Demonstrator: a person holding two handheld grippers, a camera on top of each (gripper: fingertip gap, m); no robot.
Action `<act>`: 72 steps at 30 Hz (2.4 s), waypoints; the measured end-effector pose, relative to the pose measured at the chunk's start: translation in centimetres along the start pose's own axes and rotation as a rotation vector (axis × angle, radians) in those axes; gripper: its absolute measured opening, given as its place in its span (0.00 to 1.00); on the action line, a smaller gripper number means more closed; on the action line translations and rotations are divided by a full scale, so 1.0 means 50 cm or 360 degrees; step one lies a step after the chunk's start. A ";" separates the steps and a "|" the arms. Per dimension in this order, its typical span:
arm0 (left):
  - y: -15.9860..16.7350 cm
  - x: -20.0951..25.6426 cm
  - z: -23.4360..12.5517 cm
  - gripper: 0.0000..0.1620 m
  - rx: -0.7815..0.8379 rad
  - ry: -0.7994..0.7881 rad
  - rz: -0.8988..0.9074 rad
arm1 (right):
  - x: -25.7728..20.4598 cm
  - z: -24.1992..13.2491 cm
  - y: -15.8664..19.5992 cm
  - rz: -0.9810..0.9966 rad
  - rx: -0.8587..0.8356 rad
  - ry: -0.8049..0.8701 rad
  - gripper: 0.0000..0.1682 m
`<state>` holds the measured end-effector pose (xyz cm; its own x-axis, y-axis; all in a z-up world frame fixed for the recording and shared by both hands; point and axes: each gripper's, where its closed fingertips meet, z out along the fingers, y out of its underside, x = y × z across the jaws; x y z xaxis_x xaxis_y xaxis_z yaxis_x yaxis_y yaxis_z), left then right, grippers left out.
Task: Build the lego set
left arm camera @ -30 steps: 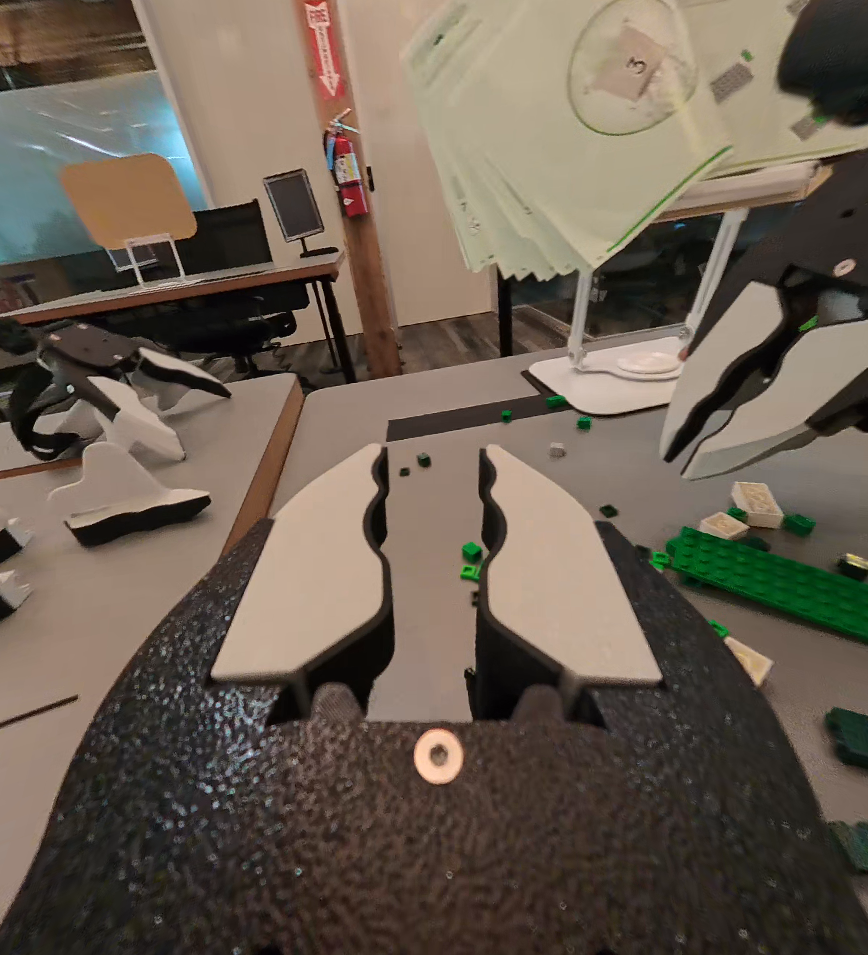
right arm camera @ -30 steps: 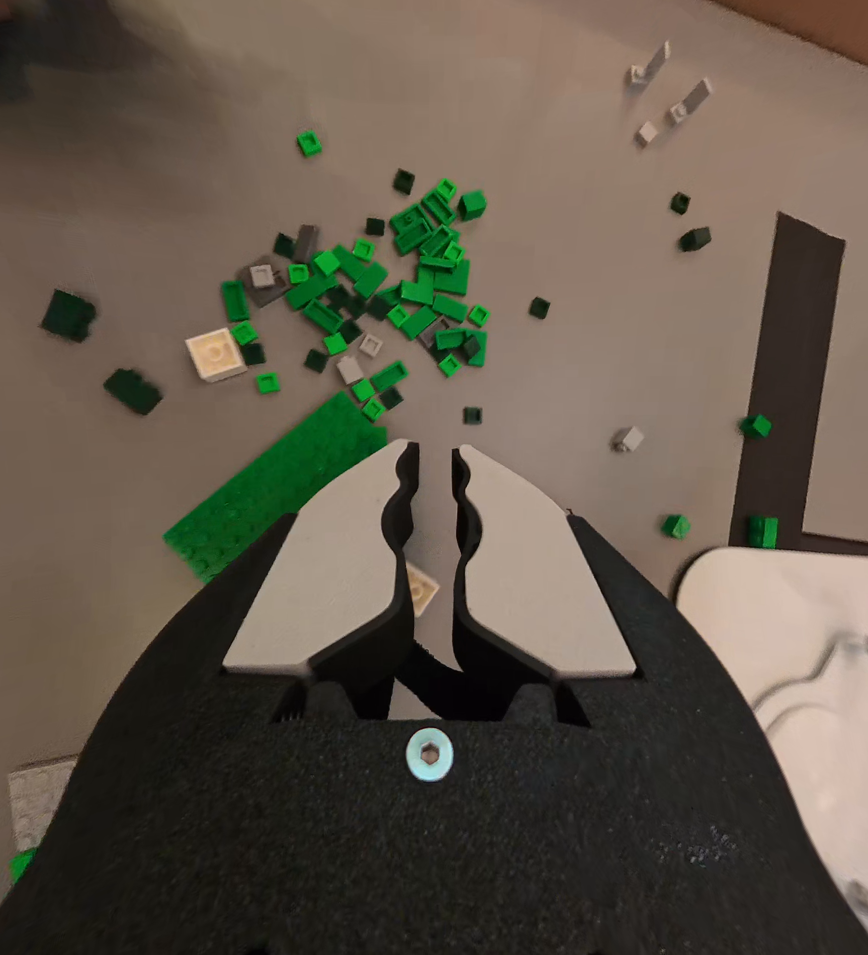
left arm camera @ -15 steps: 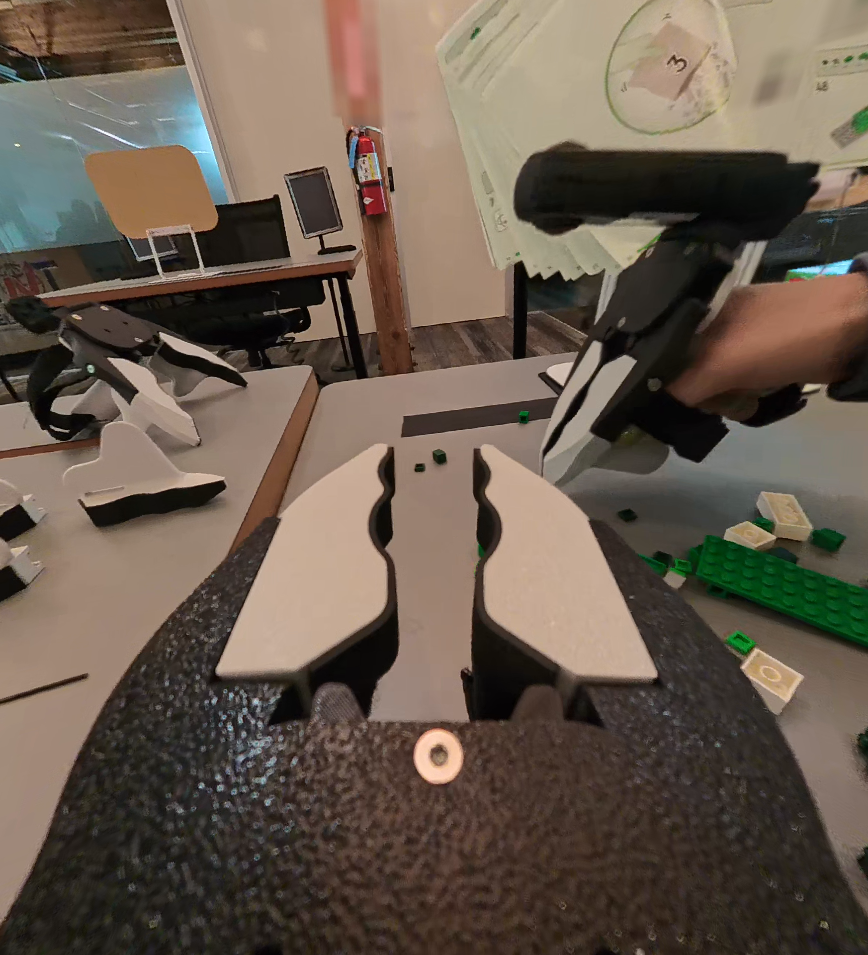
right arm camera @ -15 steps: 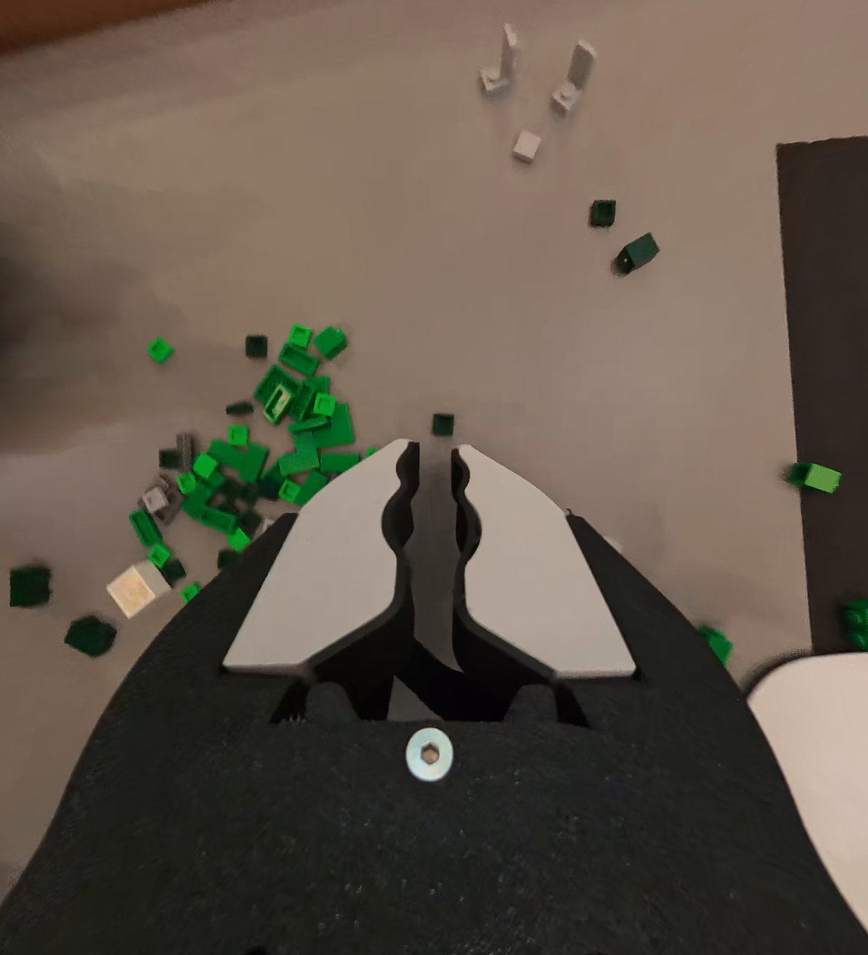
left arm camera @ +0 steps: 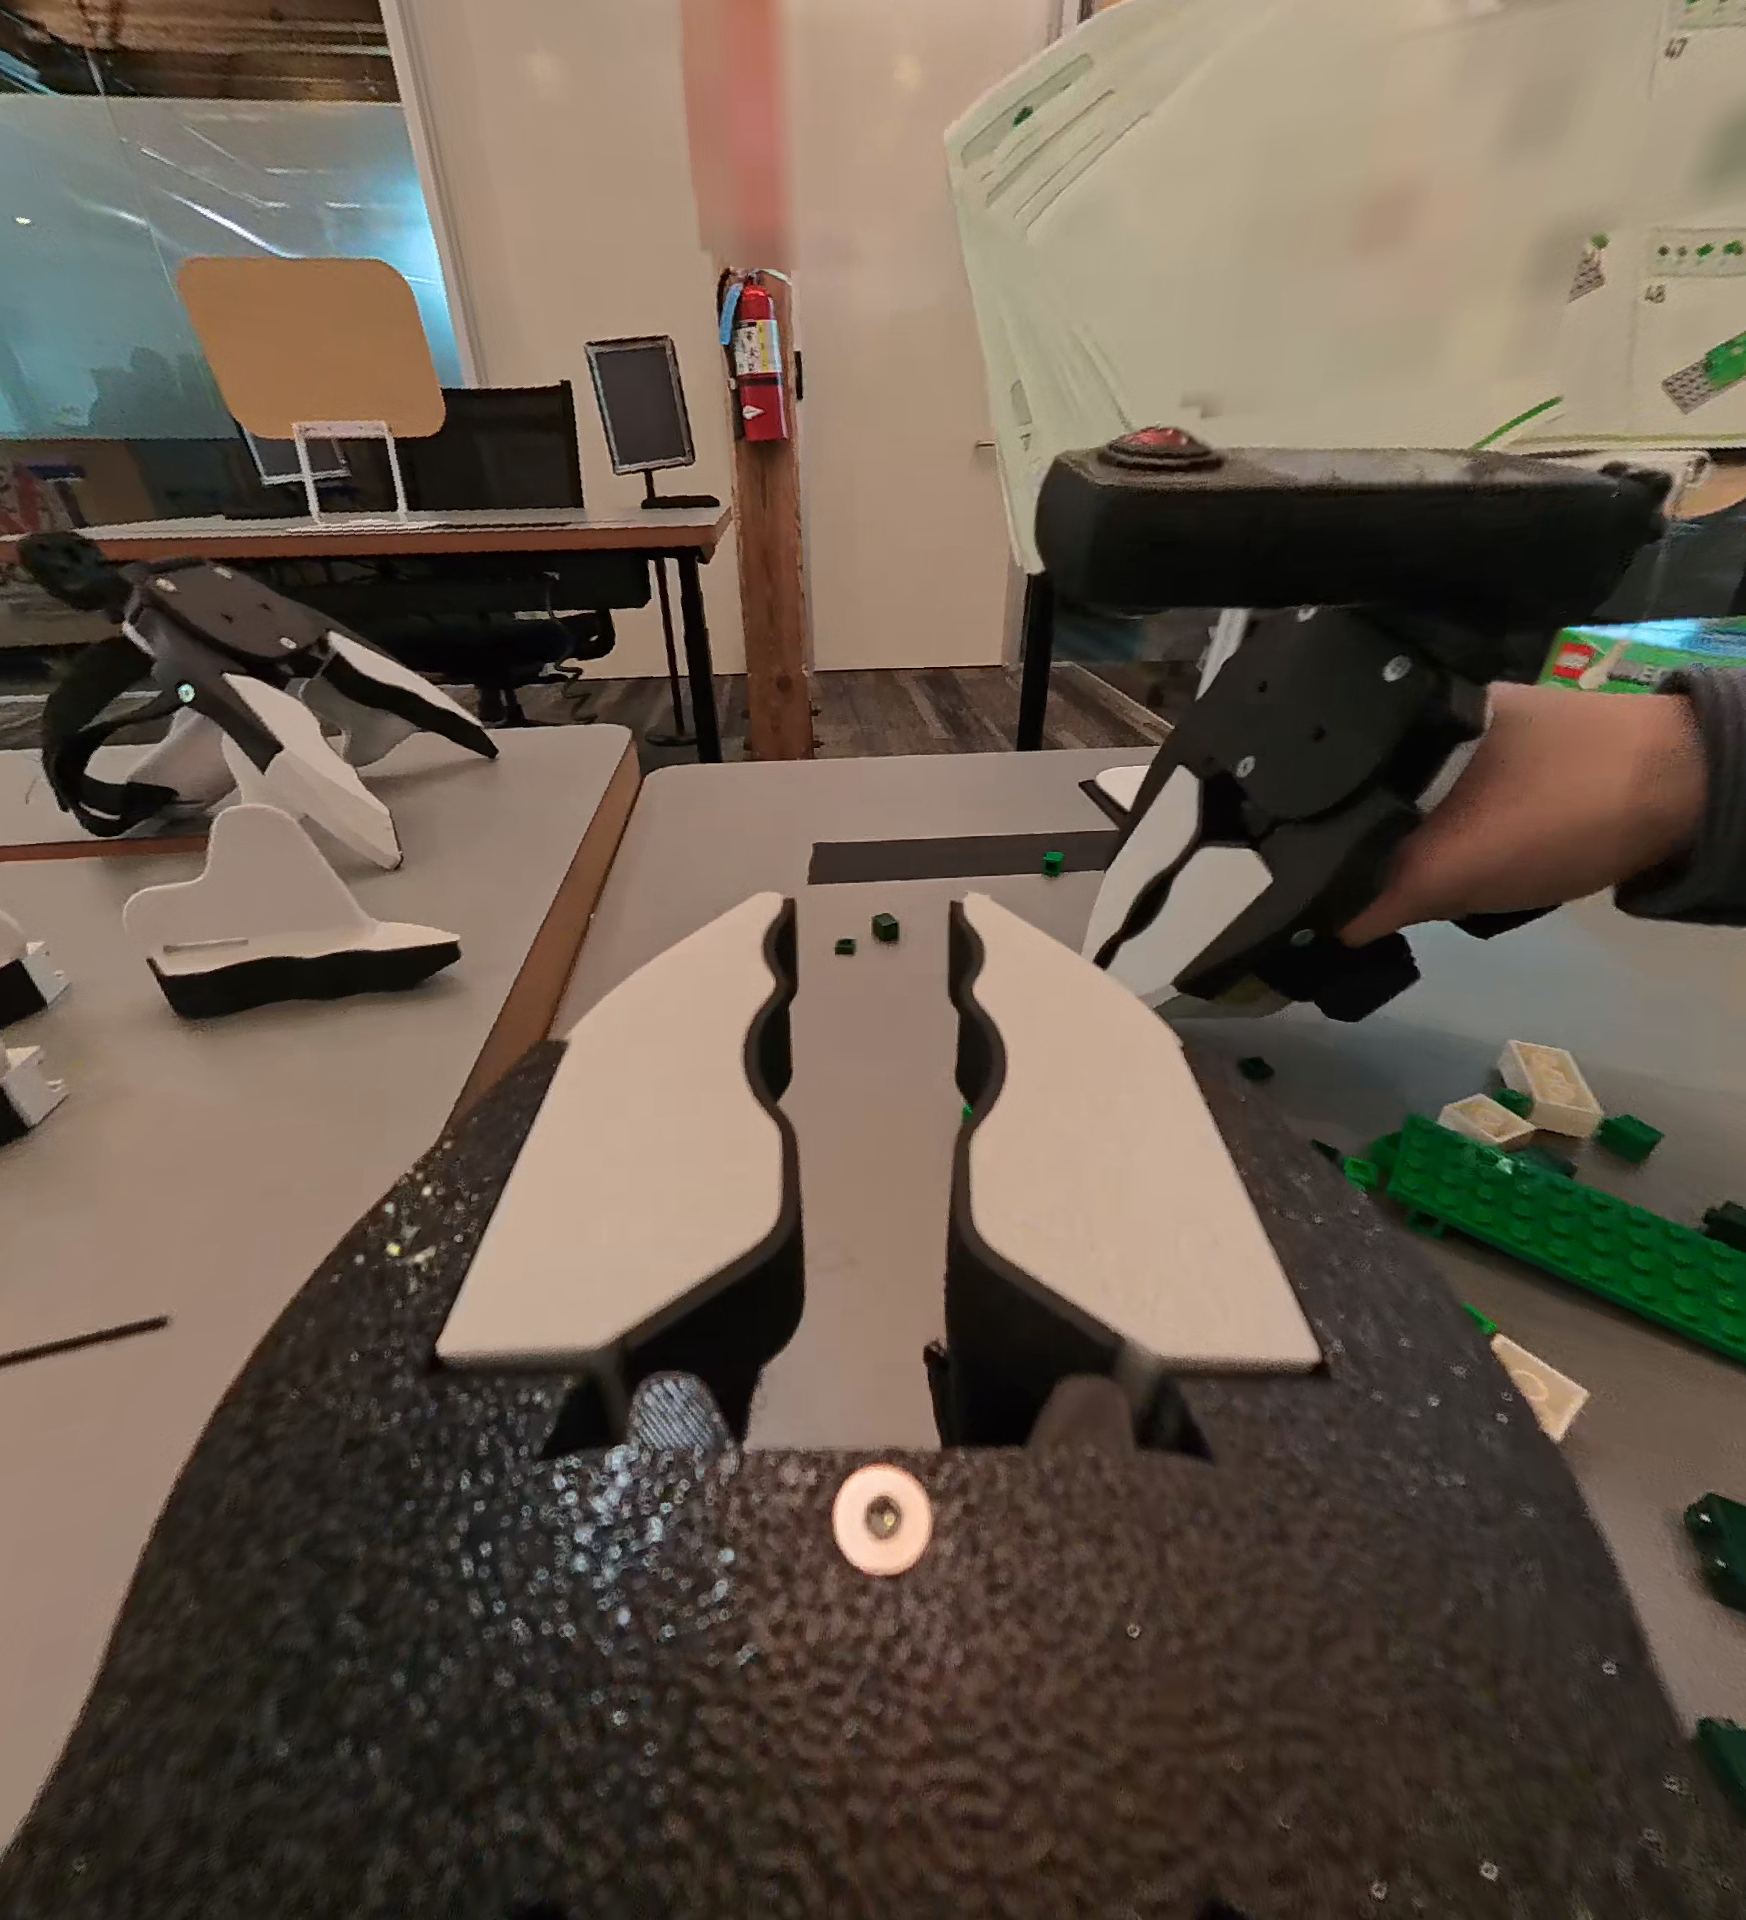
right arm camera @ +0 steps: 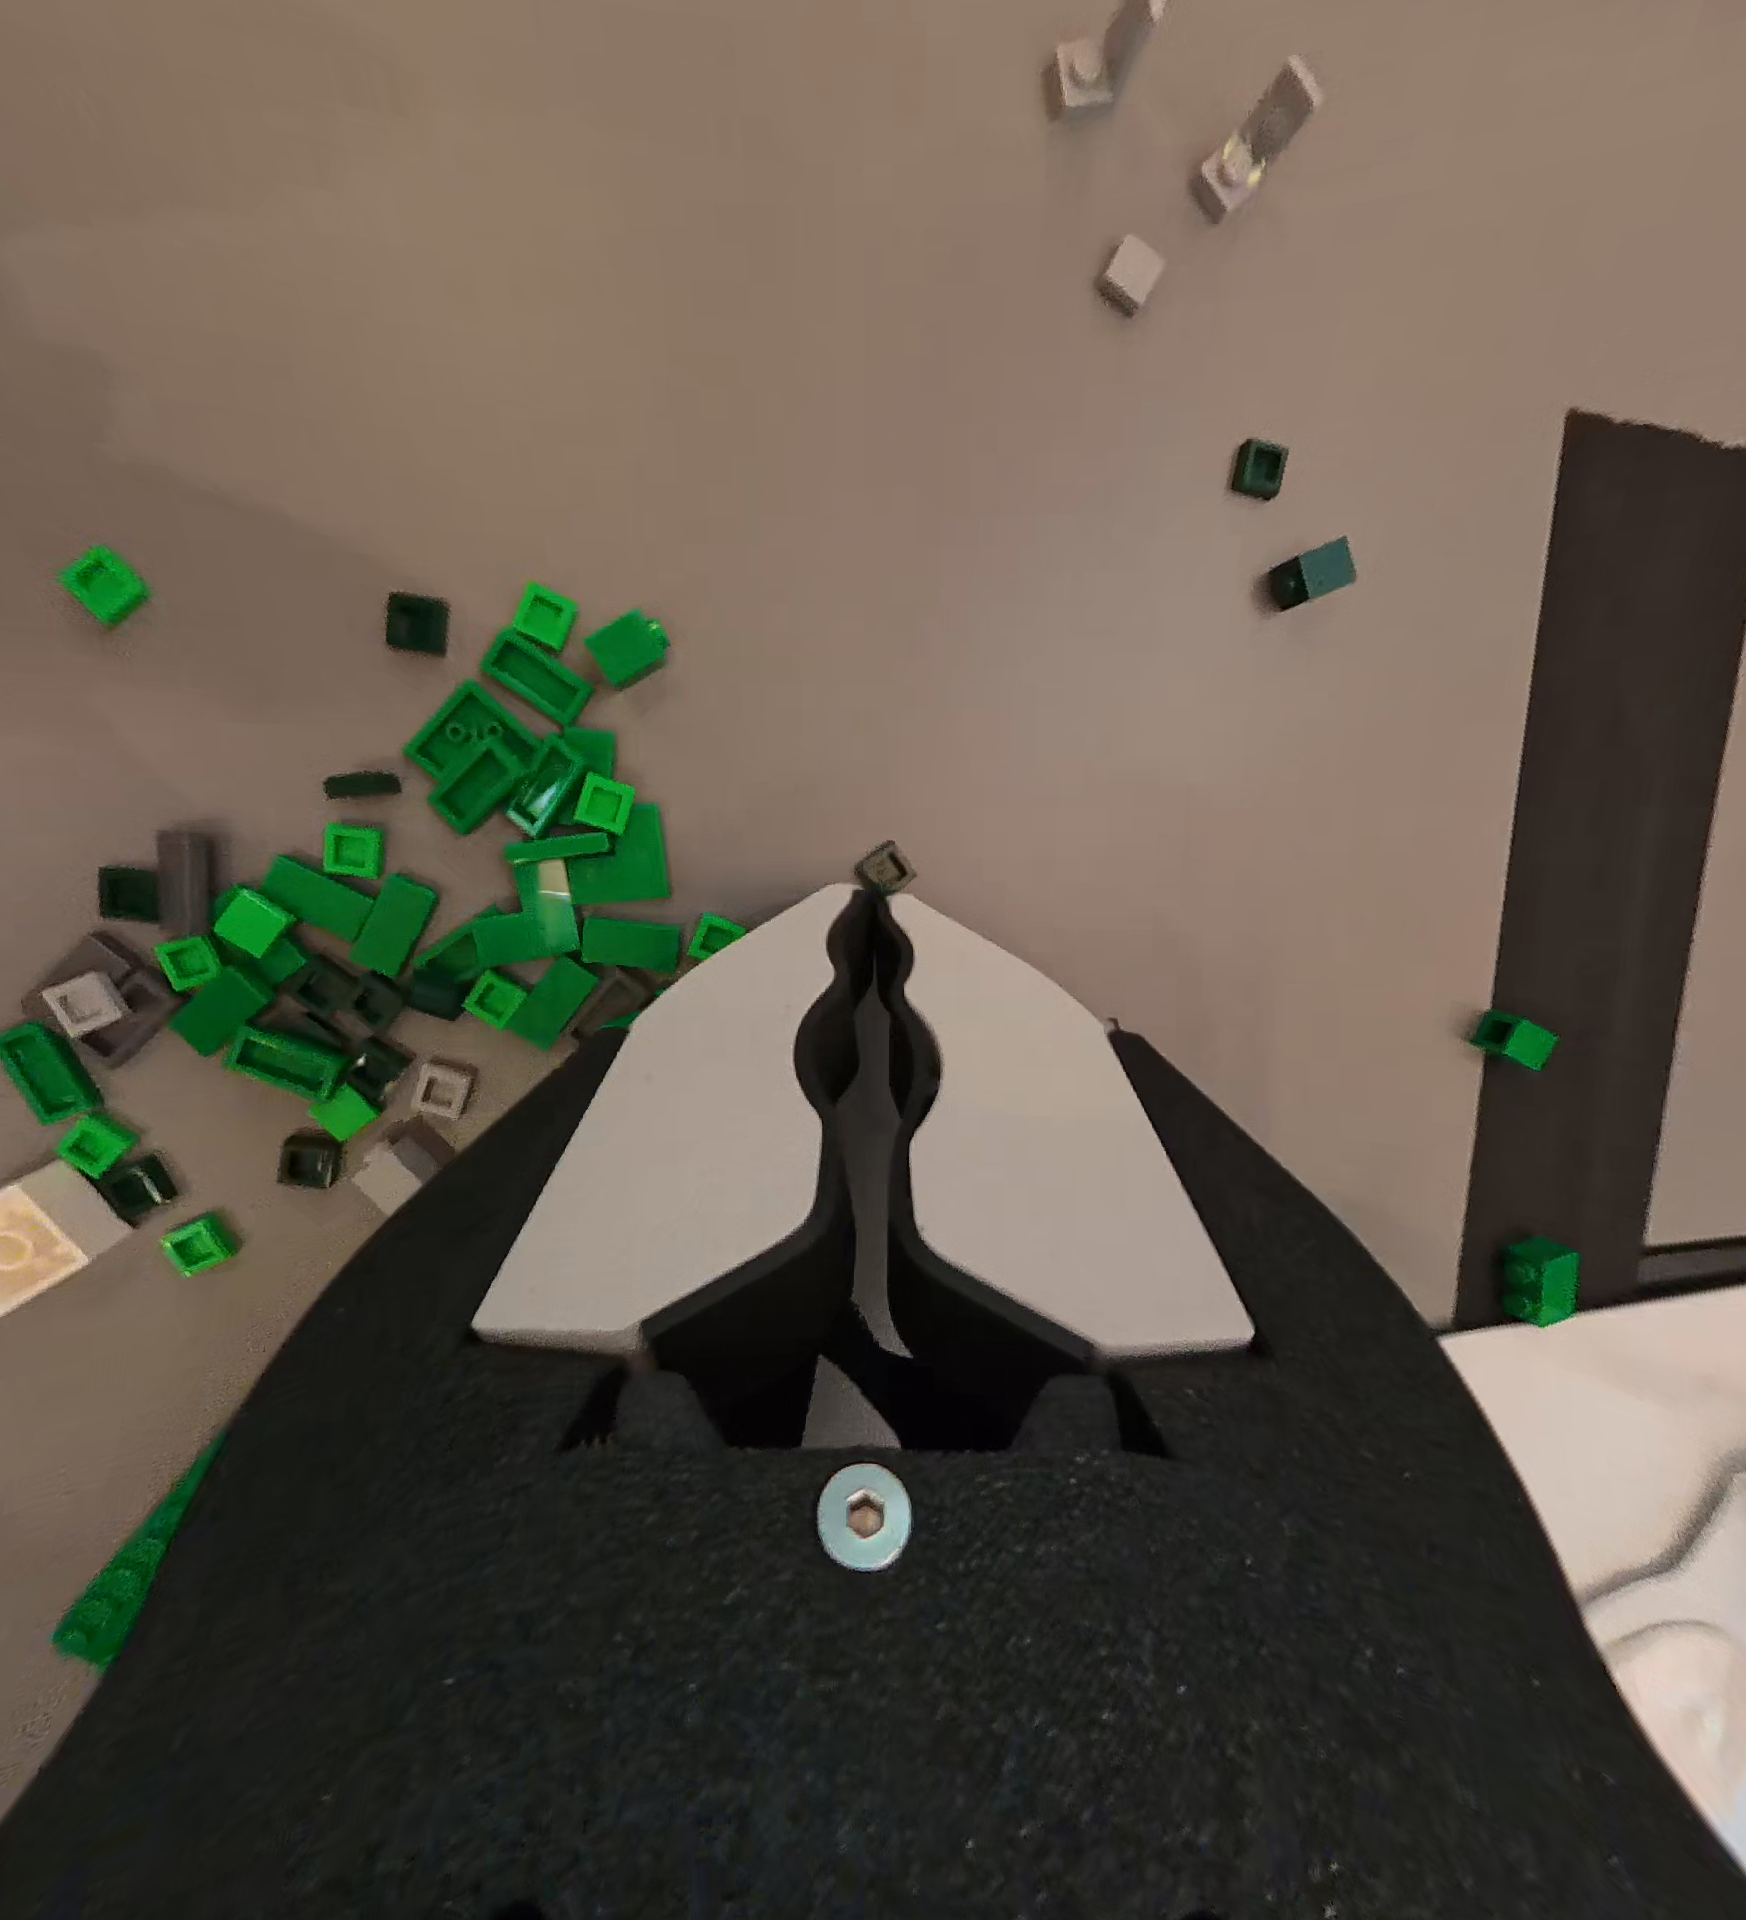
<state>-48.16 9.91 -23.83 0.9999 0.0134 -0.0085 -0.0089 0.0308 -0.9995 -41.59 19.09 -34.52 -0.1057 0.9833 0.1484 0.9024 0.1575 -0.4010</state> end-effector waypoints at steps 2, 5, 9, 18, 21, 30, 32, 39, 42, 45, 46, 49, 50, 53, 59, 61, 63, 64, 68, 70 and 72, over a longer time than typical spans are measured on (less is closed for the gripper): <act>0.000 0.015 0.003 0.17 -0.0001 0.0067 0.0013 | -0.006 -0.012 -0.001 -0.0059 0.0064 0.0025 0.00; 0.000 0.024 0.006 0.17 -0.0002 0.0088 0.0032 | -0.019 -0.046 -0.005 -0.0113 0.0225 0.0039 0.00; -0.003 0.029 0.005 0.16 0.0012 0.0074 0.0080 | -0.064 -0.075 -0.009 -0.0278 0.0403 -0.0104 0.00; -0.010 0.016 0.000 0.15 0.0052 0.0032 0.0069 | -0.164 -0.036 -0.039 -0.0549 0.0211 -0.0368 0.10; -0.008 0.015 0.001 0.15 0.0044 0.0040 0.0045 | -0.166 -0.031 -0.049 -0.0722 0.0221 -0.0310 0.07; -0.012 0.001 -0.004 0.14 0.0062 0.0000 0.0033 | -0.174 -0.042 -0.054 -0.1595 0.0135 -0.0241 0.06; -0.014 -0.010 -0.007 0.14 0.0073 -0.0020 0.0005 | -0.173 -0.034 -0.051 -0.1674 0.0062 -0.0275 0.06; -0.013 -0.029 -0.011 0.14 0.0091 -0.0031 -0.0116 | -0.156 -0.016 -0.056 -0.1807 -0.0061 -0.0287 0.06; -0.010 -0.027 -0.009 0.14 0.0082 -0.0020 -0.0131 | -0.158 -0.013 -0.058 -0.1817 -0.0058 -0.0301 0.05; -0.007 -0.023 -0.006 0.14 0.0068 -0.0004 -0.0136 | -0.160 -0.014 -0.052 -0.1813 -0.0081 -0.0323 0.01; -0.006 -0.022 -0.006 0.14 0.0065 0.0000 -0.0135 | -0.159 -0.013 -0.053 -0.1812 -0.0074 -0.0311 0.02; -0.004 -0.020 -0.005 0.14 0.0057 0.0008 -0.0139 | -0.156 -0.015 -0.053 -0.1814 -0.0076 -0.0293 0.03; -0.004 -0.019 -0.005 0.14 0.0056 0.0010 -0.0142 | -0.156 -0.016 -0.051 -0.1816 -0.0086 -0.0300 0.03; -0.005 -0.018 -0.005 0.14 0.0059 0.0019 -0.0151 | -0.156 -0.017 -0.048 -0.1805 -0.0118 -0.0318 0.03; -0.003 -0.016 -0.003 0.14 0.0052 0.0036 -0.0169 | -0.154 -0.011 -0.051 -0.1809 -0.0138 -0.0311 0.02; -0.005 -0.015 -0.004 0.14 0.0057 0.0035 -0.0164 | -0.152 -0.019 -0.056 -0.1811 -0.0101 -0.0269 0.02; -0.010 -0.017 -0.007 0.14 0.0076 0.0024 -0.0151 | -0.155 -0.043 -0.072 -0.1864 0.0061 -0.0137 0.01; -0.014 -0.018 -0.009 0.14 0.0090 0.0015 -0.0144 | -0.160 -0.066 -0.086 -0.1921 0.0200 -0.0025 0.01; -0.023 -0.020 -0.013 0.14 0.0125 0.0007 -0.0148 | -0.180 -0.199 -0.122 -0.2272 0.0626 0.0814 0.01; -0.019 -0.014 -0.011 0.14 0.0111 0.0026 -0.0160 | -0.197 -0.260 -0.106 -0.2359 0.0704 0.1117 0.01; -0.014 -0.004 -0.007 0.14 0.0094 0.0054 -0.0158 | -0.214 -0.307 -0.077 -0.2375 0.0749 0.1297 0.01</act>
<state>-48.37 9.54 -23.13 0.9957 -0.0264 0.0886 0.0906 0.0893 -0.9919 -37.53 6.56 -20.70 -0.3034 -0.2792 0.9110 0.0382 0.9518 0.3044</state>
